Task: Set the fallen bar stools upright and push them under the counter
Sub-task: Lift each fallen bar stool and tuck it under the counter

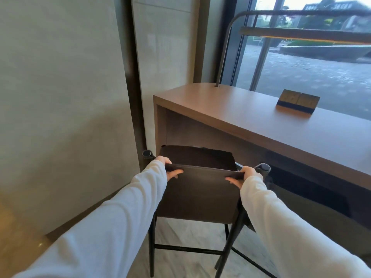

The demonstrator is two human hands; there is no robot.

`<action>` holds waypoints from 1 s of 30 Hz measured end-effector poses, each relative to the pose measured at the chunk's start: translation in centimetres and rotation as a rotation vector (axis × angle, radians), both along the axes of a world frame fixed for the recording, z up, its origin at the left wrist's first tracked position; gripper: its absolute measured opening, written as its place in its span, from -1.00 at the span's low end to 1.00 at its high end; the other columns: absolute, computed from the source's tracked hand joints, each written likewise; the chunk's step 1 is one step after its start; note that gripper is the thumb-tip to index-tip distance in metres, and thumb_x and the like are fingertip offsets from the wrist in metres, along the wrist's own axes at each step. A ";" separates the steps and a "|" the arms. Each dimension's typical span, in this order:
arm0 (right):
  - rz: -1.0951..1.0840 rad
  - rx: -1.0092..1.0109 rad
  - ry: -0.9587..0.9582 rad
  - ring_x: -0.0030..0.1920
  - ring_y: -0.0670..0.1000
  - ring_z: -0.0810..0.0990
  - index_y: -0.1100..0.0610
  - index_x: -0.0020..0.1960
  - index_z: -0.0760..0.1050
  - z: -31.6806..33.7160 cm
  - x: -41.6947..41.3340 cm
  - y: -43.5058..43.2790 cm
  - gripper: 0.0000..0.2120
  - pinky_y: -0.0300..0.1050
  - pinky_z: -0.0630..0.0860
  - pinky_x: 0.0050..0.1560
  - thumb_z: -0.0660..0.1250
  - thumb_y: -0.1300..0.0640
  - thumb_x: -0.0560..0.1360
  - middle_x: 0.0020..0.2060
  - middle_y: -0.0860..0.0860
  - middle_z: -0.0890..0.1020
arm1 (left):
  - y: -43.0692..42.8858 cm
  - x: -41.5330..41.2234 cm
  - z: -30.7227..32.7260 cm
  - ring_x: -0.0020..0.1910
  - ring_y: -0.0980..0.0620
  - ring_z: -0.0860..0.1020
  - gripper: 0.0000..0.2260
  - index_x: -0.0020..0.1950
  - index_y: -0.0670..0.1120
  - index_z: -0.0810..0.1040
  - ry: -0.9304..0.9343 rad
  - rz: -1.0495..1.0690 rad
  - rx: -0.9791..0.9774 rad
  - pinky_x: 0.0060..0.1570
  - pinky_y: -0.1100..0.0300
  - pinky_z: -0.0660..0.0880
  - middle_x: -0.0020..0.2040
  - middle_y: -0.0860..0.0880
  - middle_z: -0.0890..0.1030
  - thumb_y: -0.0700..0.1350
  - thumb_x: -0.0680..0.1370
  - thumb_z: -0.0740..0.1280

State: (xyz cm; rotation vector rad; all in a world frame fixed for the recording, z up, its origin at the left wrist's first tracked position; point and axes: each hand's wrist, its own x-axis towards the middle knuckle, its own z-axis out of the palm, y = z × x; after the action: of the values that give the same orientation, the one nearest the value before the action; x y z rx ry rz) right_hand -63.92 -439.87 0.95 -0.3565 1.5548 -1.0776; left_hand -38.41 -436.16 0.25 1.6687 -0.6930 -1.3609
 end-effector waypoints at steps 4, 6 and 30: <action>-0.093 0.071 -0.041 -0.05 0.23 0.58 0.21 0.07 0.48 -4.1 -0.2 -0.6 -0.84 0.17 0.61 0.01 0.28 0.28 0.49 -0.10 0.19 0.57 | -3.9 0.7 -2.1 -0.01 -0.25 0.57 -0.92 -0.11 -0.23 0.51 0.273 0.091 0.163 0.12 -0.07 0.54 -0.08 -0.23 0.59 -0.28 0.44 0.38; -0.174 0.096 -0.031 -0.07 0.27 0.58 0.24 0.06 0.47 -6.6 -0.2 -0.5 -0.83 0.23 0.57 0.05 0.27 0.29 0.47 -0.11 0.23 0.57 | -5.6 0.7 -3.3 0.02 -0.29 0.56 -0.94 -0.17 -0.23 0.48 0.244 0.021 0.108 0.11 -0.10 0.55 -0.02 -0.28 0.58 -0.34 0.45 0.34; -0.331 -0.044 -0.153 -0.20 0.22 0.54 0.26 -0.01 0.38 -8.4 13.0 -8.4 -0.87 0.22 0.59 -0.02 0.22 0.40 0.47 -0.21 0.20 0.51 | -18.0 11.4 -5.6 0.05 -0.29 0.52 -0.95 -0.05 -0.24 0.46 0.378 0.128 0.197 0.08 -0.14 0.50 -0.06 -0.25 0.56 -0.29 0.54 0.23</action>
State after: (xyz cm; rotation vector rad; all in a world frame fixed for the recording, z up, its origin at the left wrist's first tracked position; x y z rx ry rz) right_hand -50.94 -448.23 -7.45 -0.0428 1.4860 -1.3631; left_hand -27.03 -454.15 -5.38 1.5125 -0.2370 -1.6324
